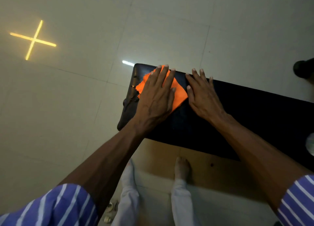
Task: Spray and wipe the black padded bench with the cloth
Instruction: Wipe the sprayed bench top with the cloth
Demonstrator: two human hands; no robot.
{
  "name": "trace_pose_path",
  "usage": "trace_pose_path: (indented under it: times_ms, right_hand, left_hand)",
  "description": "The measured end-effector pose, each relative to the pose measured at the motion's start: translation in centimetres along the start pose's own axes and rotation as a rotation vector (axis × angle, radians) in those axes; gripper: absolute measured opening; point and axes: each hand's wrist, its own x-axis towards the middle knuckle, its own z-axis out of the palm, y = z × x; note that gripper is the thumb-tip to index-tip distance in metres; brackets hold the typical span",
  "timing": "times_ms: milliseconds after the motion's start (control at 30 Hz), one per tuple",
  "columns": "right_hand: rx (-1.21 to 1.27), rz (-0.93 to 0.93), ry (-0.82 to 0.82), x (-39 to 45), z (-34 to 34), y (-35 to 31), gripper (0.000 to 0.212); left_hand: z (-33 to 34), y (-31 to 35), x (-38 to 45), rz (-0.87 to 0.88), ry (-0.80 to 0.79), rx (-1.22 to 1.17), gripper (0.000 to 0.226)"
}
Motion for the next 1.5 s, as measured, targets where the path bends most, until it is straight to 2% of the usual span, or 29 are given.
trace_pose_path:
  times_ms: [100, 233, 333, 400, 567, 667, 767, 867, 1000, 1067, 1233, 1367, 1433, 1500]
  right_hand:
    - [-0.063, -0.077, 0.023, -0.1, 1.0, 1.8, 0.058]
    - [-0.114, -0.119, 0.084, -0.5, 2.4, 2.7, 0.062]
    - [-0.146, -0.12, 0.128, -0.5, 2.8, 2.8, 0.061]
    - [-0.168, -0.121, 0.149, -0.4, 3.1, 2.7, 0.06]
    - [-0.183, -0.13, 0.166, -0.2, 3.6, 3.0, 0.062]
    - [-0.2, -0.128, 0.175, -0.2, 3.9, 3.2, 0.062]
    - [-0.201, -0.12, 0.175, -0.3, 3.7, 3.2, 0.062]
    - [-0.201, -0.121, 0.177, -0.4, 3.6, 3.0, 0.062]
    - [-0.218, -0.126, 0.188, -0.3, 3.8, 3.1, 0.062]
    - [-0.218, -0.125, 0.196, -0.1, 4.1, 3.2, 0.062]
    - [-0.225, -0.116, 0.162, -0.3, 3.8, 2.9, 0.062]
    - [-0.225, -0.107, 0.147, -0.5, 3.4, 2.7, 0.062]
    - [-0.224, -0.109, 0.149, -0.5, 3.4, 2.7, 0.062]
    - [-0.234, -0.117, 0.15, -0.5, 3.6, 2.7, 0.062]
  left_hand:
    - [3.0, 0.2, 0.8, -0.12, -0.105, 0.111, 0.069]
    - [4.8, 0.4, -3.0, -0.177, -0.01, 0.206, 0.07]
    - [5.0, 0.5, -5.2, -0.2, -0.009, 0.245, 0.07]
    - [5.1, 0.2, -3.6, -0.241, -0.02, 0.257, 0.067]
    - [4.8, -1.3, 2.0, -0.472, 0.026, 0.275, 0.065]
    - [4.8, -1.9, 1.9, -0.506, 0.038, 0.243, 0.067]
    - [4.8, -0.1, -1.6, -0.484, 0.06, 0.222, 0.064]
    - [4.2, 0.2, -3.2, -0.477, -0.031, 0.214, 0.064]
    - [2.8, -2.5, 2.5, -0.676, -0.015, 0.113, 0.065]
    - [2.4, -3.9, 4.0, -0.718, -0.017, 0.055, 0.063]
    - [2.2, -2.0, -1.3, -0.639, 0.056, -0.03, 0.06]
    - [2.4, -0.9, -6.7, -0.603, 0.019, -0.006, 0.063]
    - [2.6, -2.0, -6.2, -0.637, 0.029, -0.032, 0.064]
    - [2.9, -2.8, -4.3, -0.753, 0.083, -0.071, 0.063]
